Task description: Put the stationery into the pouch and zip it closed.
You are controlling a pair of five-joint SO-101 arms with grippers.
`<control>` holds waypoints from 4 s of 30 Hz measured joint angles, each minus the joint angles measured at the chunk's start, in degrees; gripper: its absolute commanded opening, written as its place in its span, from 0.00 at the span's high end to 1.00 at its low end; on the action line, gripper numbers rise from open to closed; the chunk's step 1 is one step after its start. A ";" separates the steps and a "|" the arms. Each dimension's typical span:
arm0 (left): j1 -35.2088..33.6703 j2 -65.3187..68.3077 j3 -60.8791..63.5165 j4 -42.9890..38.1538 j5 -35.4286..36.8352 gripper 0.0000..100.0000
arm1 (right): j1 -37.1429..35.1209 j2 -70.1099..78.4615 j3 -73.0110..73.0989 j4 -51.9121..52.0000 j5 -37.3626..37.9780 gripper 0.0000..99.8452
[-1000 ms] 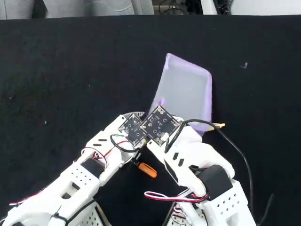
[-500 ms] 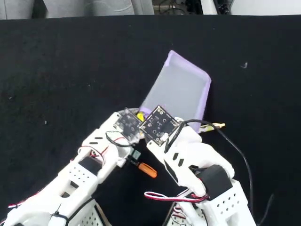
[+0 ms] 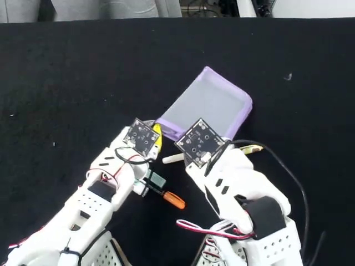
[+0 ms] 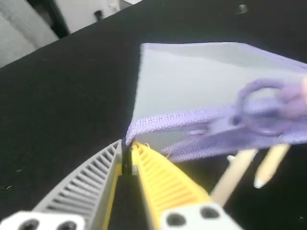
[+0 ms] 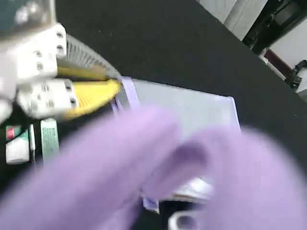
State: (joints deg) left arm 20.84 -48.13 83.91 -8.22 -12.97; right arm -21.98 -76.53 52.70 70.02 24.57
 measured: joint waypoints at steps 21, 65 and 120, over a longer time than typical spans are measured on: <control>-4.75 0.00 -0.09 -0.26 0.35 0.97 | 21.71 0.00 -12.92 12.66 3.43 0.99; 0.44 15.38 -7.56 -0.26 2.64 0.81 | 17.23 -0.18 -14.51 16.09 3.60 0.99; 5.27 7.74 -12.66 8.88 20.22 0.72 | 13.10 -0.79 -16.44 20.22 3.69 0.99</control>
State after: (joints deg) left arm 26.11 -40.40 71.25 0.66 7.25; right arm -8.88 -77.32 36.26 90.24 28.26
